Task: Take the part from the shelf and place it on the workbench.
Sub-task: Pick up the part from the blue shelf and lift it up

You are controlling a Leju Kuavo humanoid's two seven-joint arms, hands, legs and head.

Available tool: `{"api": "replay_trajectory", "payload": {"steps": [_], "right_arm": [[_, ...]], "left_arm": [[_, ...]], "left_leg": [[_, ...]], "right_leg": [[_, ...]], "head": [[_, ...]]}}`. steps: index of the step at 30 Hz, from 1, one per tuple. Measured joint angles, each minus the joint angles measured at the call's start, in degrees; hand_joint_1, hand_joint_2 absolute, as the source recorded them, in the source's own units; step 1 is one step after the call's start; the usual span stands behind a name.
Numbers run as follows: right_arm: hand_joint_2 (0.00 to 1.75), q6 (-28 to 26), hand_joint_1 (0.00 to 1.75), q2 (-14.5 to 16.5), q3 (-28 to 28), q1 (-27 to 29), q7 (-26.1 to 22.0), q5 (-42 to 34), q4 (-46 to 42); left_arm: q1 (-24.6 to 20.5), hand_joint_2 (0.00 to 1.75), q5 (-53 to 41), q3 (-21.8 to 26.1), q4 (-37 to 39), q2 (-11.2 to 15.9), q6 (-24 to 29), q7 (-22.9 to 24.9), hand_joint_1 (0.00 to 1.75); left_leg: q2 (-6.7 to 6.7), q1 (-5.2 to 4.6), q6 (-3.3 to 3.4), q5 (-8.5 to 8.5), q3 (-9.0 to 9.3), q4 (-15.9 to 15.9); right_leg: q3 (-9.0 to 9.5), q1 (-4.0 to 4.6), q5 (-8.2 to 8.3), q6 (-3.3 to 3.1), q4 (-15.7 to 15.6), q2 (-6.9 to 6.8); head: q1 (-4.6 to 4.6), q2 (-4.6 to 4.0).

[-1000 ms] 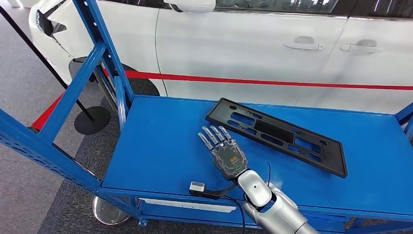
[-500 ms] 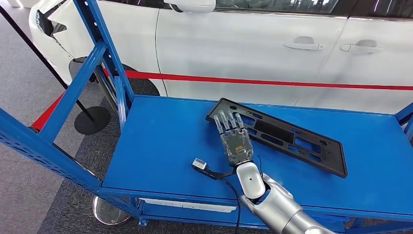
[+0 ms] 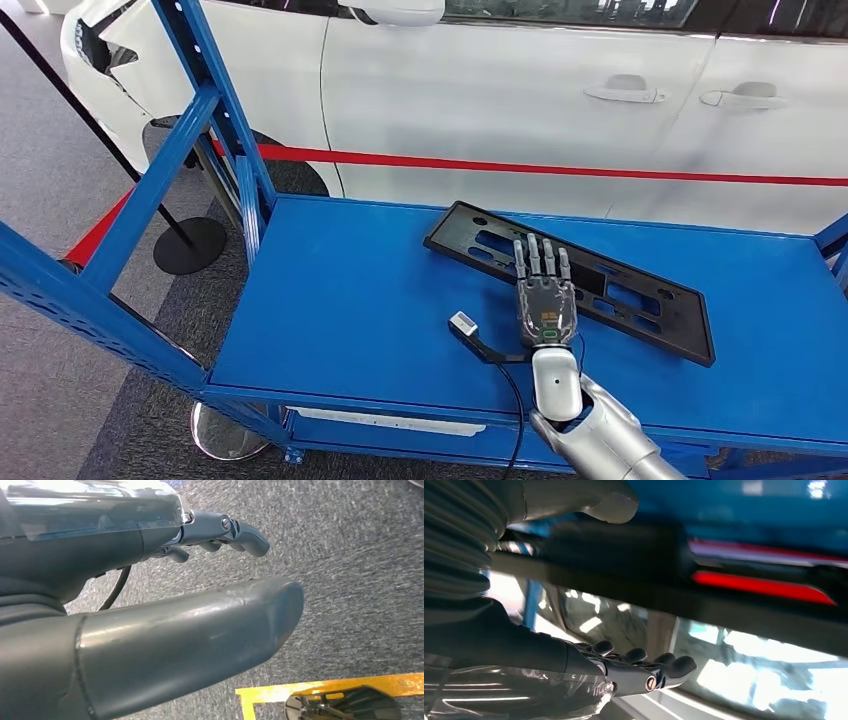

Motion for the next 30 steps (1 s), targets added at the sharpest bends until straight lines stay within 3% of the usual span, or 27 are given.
{"api": "replay_trajectory", "payload": {"steps": [9,16,20,30], "right_arm": [[1.75,-1.44,0.0,-1.53,-9.69,10.72,0.0,0.2,-8.75],[1.75,-1.34,0.0,-3.27,-12.81,14.7,-0.01,0.21,-13.12],[1.75,-1.43,1.75,-4.17,-13.52,16.42,-0.02,0.22,-15.0],[1.75,-2.12,1.75,-8.4,-15.97,23.39,-0.02,0.25,-22.86]], "left_arm": [[0.41,0.0,0.76,1.33,0.0,0.0,0.08,-0.97,0.0],[0.38,0.0,1.26,2.19,0.0,0.0,0.16,-1.62,0.0],[0.36,0.0,1.31,2.38,0.0,0.0,0.23,-1.83,0.0],[0.44,0.0,2.59,3.81,0.0,-0.09,0.77,-2.15,0.0]], "left_leg": [[-0.02,0.01,0.01,-0.05,0.04,0.0],[-0.01,0.0,0.02,-0.05,0.05,0.0],[-0.02,-0.01,0.02,-0.06,0.06,0.0],[-0.03,-0.01,0.05,-0.1,0.04,0.0]], "right_leg": [[0.05,0.0,-0.07,-0.01,-0.02,-0.02],[0.06,0.0,-0.07,0.0,-0.02,-0.01],[0.06,0.0,-0.07,0.0,-0.03,-0.01],[0.05,0.0,-0.09,0.0,-0.05,-0.02]], "head": [[0.0,0.0],[-0.01,0.0],[-0.01,0.0],[-0.01,0.0]]}}
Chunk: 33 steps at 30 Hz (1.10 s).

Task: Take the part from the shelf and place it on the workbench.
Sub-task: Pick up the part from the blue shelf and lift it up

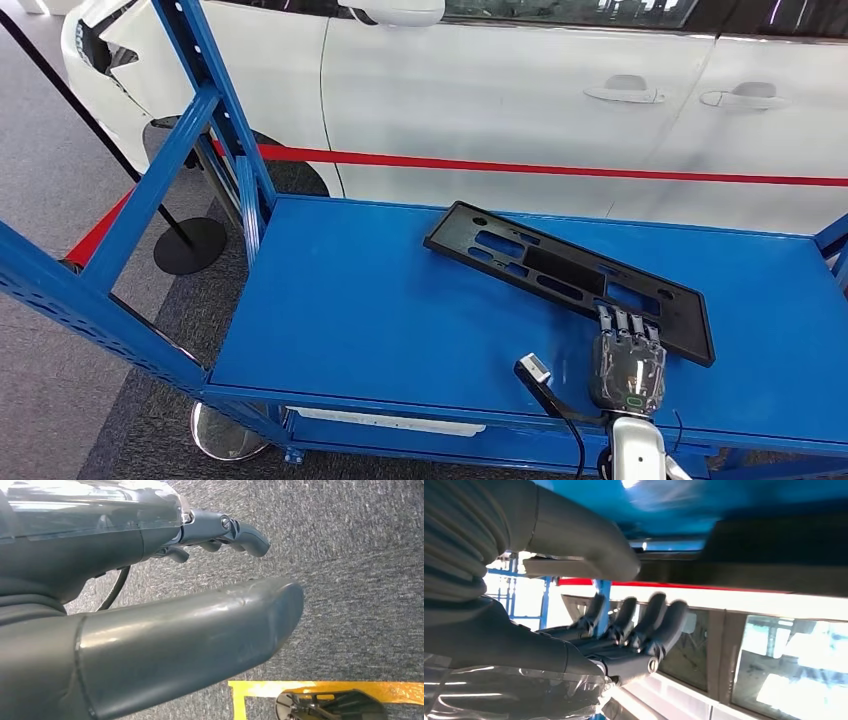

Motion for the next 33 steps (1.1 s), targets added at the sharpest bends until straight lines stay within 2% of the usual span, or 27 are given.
{"api": "replay_trajectory", "payload": {"steps": [7,10,12,14,16,19,21,23,27,30,33], "right_arm": [[1.75,-0.57,1.75,-2.67,-3.43,6.15,-1.51,0.02,-6.81],[1.75,-1.39,1.75,-2.92,-6.48,9.72,-6.58,0.05,-10.47],[1.75,-2.38,1.64,-1.88,-9.01,11.75,-11.64,0.09,-12.27],[1.75,-3.96,0.78,0.74,-12.17,13.28,-18.88,0.1,-13.3],[1.75,-5.69,0.01,4.48,-15.34,14.3,-26.54,0.1,-13.74],[1.75,-6.83,0.0,10.05,-18.09,14.74,-32.32,0.1,-13.82],[1.75,-6.73,0.0,12.69,-18.34,14.66,-32.52,0.09,-13.79],[1.75,-6.12,0.0,13.93,-17.67,14.38,-31.46,0.08,-13.66],[1.75,-2.51,0.0,13.86,-14.39,11.81,-26.72,0.08,-11.85],[1.75,-0.46,0.0,11.73,-9.39,7.87,-20.16,0.09,-8.52],[1.75,0.17,0.0,10.07,-5.64,5.42,-18.26,0.1,-6.3]], "left_arm": [[0.02,0.0,0.86,1.18,0.0,-0.36,0.36,-0.07,0.0],[0.04,0.0,0.8,1.54,0.0,-0.63,0.44,-0.05,0.0],[0.01,0.0,0.69,1.66,0.0,-0.84,0.46,-0.11,0.0],[-0.02,0.0,0.64,1.81,0.0,-1.07,0.49,-0.38,0.0],[-0.05,0.0,0.55,1.91,0.0,-1.28,0.49,-0.69,0.0],[-0.14,0.0,0.05,1.93,0.0,-1.59,0.42,-0.88,0.0],[-0.21,0.0,-0.22,1.93,0.0,-1.75,0.36,-1.02,0.0],[-0.26,0.0,-0.47,1.93,0.0,-1.86,0.34,-1.11,0.0],[-0.35,0.0,-1.93,1.84,0.0,-1.9,0.29,-0.61,0.0],[-0.54,0.0,-3.13,1.39,0.0,-1.9,0.09,-0.22,0.0],[-0.62,0.0,-3.5,1.1,0.0,-1.9,0.01,-0.09,0.0]], "left_leg": [[-0.01,-0.02,0.0,-0.05,0.02,0.0],[0.0,-0.02,0.02,-0.07,0.03,0.0],[0.0,-0.02,0.02,-0.08,0.03,0.0],[0.01,-0.01,0.01,-0.09,0.04,0.0],[0.01,0.01,-0.01,-0.11,0.05,0.0],[0.04,0.06,-0.02,-0.12,0.08,-0.01],[0.05,0.08,-0.03,-0.12,0.11,-0.02],[0.05,0.08,-0.03,-0.12,0.13,-0.02],[0.1,0.07,-0.03,-0.11,0.15,-0.03],[0.13,0.03,-0.02,-0.1,0.24,-0.03],[0.07,0.01,0.0,-0.1,0.27,-0.03]], "right_leg": [[0.02,0.0,-0.03,0.03,-0.01,-0.01],[0.03,0.0,-0.04,0.03,-0.02,0.0],[0.03,0.0,-0.05,0.03,-0.02,0.0],[0.03,0.0,-0.06,0.02,-0.02,0.0],[0.04,0.0,-0.06,0.02,-0.02,0.01],[0.06,0.01,-0.08,0.0,-0.02,0.04],[0.1,0.02,-0.1,-0.03,-0.01,0.04],[0.14,0.02,-0.11,-0.04,0.0,0.04],[0.18,0.06,-0.1,-0.04,0.01,0.1],[0.2,0.06,-0.1,-0.04,0.0,0.14],[0.28,0.04,-0.1,-0.04,-0.01,0.09]], "head": [[0.01,0.0],[0.01,0.0],[0.02,0.0],[0.01,0.0],[0.0,0.0],[0.0,0.0],[-0.01,0.0],[-0.01,0.0],[0.0,0.0],[0.01,0.0],[0.01,0.0]]}}
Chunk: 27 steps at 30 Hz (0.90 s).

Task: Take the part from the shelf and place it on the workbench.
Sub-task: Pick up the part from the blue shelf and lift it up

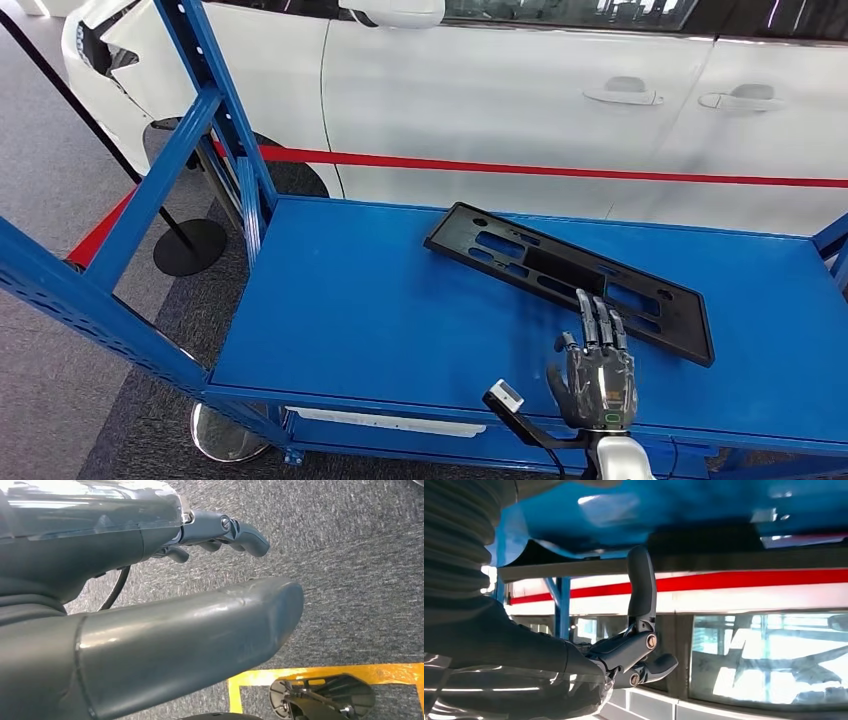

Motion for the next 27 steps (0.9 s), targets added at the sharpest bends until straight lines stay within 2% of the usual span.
{"api": "replay_trajectory", "payload": {"steps": [10,16,20,27], "right_arm": [[1.75,0.26,0.0,-1.84,4.81,-3.34,1.58,0.0,3.62],[1.75,0.7,0.0,-2.16,13.56,-10.96,8.82,0.01,11.02],[1.75,0.56,0.0,-2.09,17.98,-14.68,9.48,0.02,14.9],[1.75,-1.19,0.0,-2.05,22.22,-17.94,10.62,0.02,17.98]], "left_arm": [[-0.05,0.0,-0.31,-0.14,0.0,0.0,-0.07,0.02,0.0],[-0.28,0.0,-2.06,-1.06,0.0,-0.07,-0.49,0.1,0.0],[-0.32,0.0,-2.54,-1.54,0.01,-0.28,-0.57,0.69,0.0],[-0.24,0.0,-3.05,-1.66,0.01,-0.31,-0.57,1.34,0.0]], "left_leg": [[0.03,-0.01,0.05,-0.07,-0.05,0.0],[0.2,0.01,0.04,-0.06,0.11,0.0],[0.18,0.01,0.04,-0.07,0.25,0.0],[0.21,0.01,0.04,-0.08,0.3,0.0]], "right_leg": [[-0.02,0.0,-0.01,0.0,-0.02,0.03],[0.06,0.01,0.0,0.01,-0.02,0.16],[0.23,0.01,-0.01,-0.01,-0.02,0.15],[0.27,0.01,-0.01,-0.01,-0.02,0.16]], "head": [[-0.01,0.0],[-0.02,0.0],[0.0,0.0],[0.0,0.0]]}}
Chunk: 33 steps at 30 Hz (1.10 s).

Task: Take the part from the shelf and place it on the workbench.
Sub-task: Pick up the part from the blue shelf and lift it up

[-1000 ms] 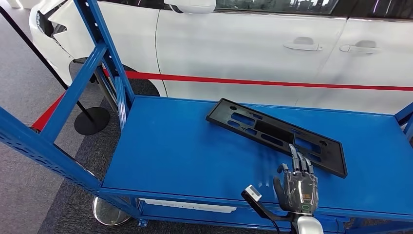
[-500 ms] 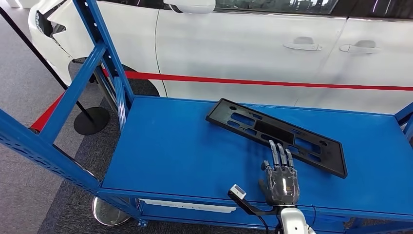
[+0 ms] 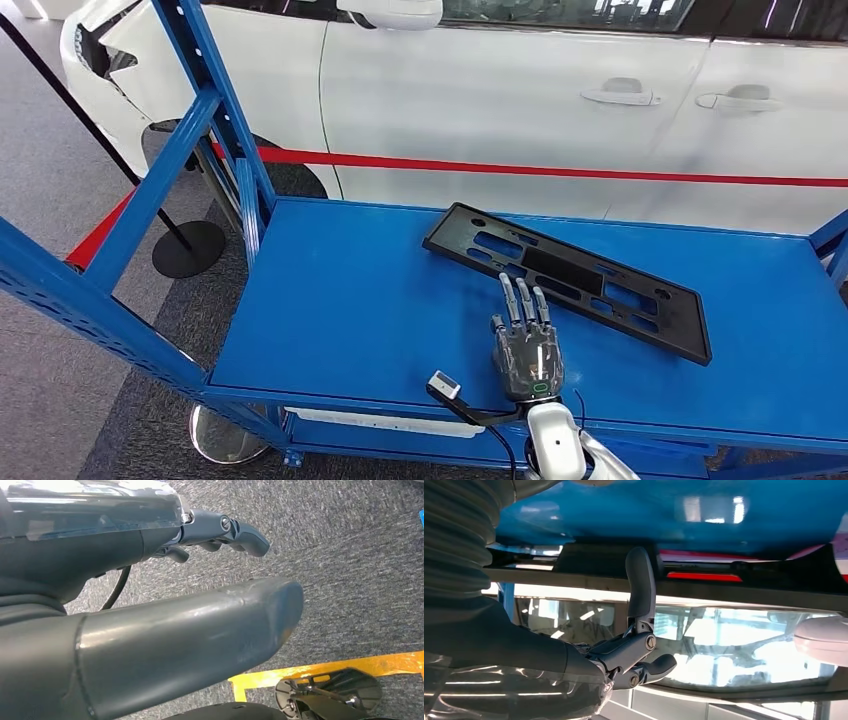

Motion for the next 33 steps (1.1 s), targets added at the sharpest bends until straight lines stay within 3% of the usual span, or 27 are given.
{"api": "replay_trajectory", "payload": {"steps": [14,18,29,33], "right_arm": [[1.75,-0.26,0.0,0.0,1.89,-1.3,0.28,-0.01,1.26],[0.0,-1.7,0.0,-0.02,1.96,-1.49,0.61,-0.01,1.26],[0.0,-6.0,0.0,-4.02,6.13,-4.19,6.04,-0.01,-3.75],[1.75,-8.61,0.0,-5.48,2.39,-3.37,-1.41,-0.01,-7.65]], "left_arm": [[0.05,0.0,-0.02,-0.01,-0.01,0.0,0.02,0.03,0.0],[0.05,0.0,-0.01,0.0,0.0,0.0,0.04,-0.11,0.0],[0.03,0.0,0.04,0.04,-0.01,0.02,0.38,-0.8,0.0],[0.08,0.0,0.04,0.05,-0.01,0.07,0.45,-0.79,0.0]], "left_leg": [[0.01,0.0,0.0,0.0,0.06,0.0],[0.01,0.0,0.0,0.0,0.09,0.0],[-0.03,-0.02,0.01,0.0,0.01,0.01],[-0.12,-0.03,0.04,-0.02,-0.02,0.01]], "right_leg": [[0.07,0.0,0.0,0.0,-0.01,0.0],[0.1,0.0,0.0,0.0,-0.01,0.0],[0.03,-0.02,0.0,0.0,-0.01,-0.03],[0.02,-0.03,0.0,-0.01,-0.03,-0.12]], "head": [[-0.01,0.0],[-0.01,0.0],[-0.01,0.0],[0.0,0.0]]}}
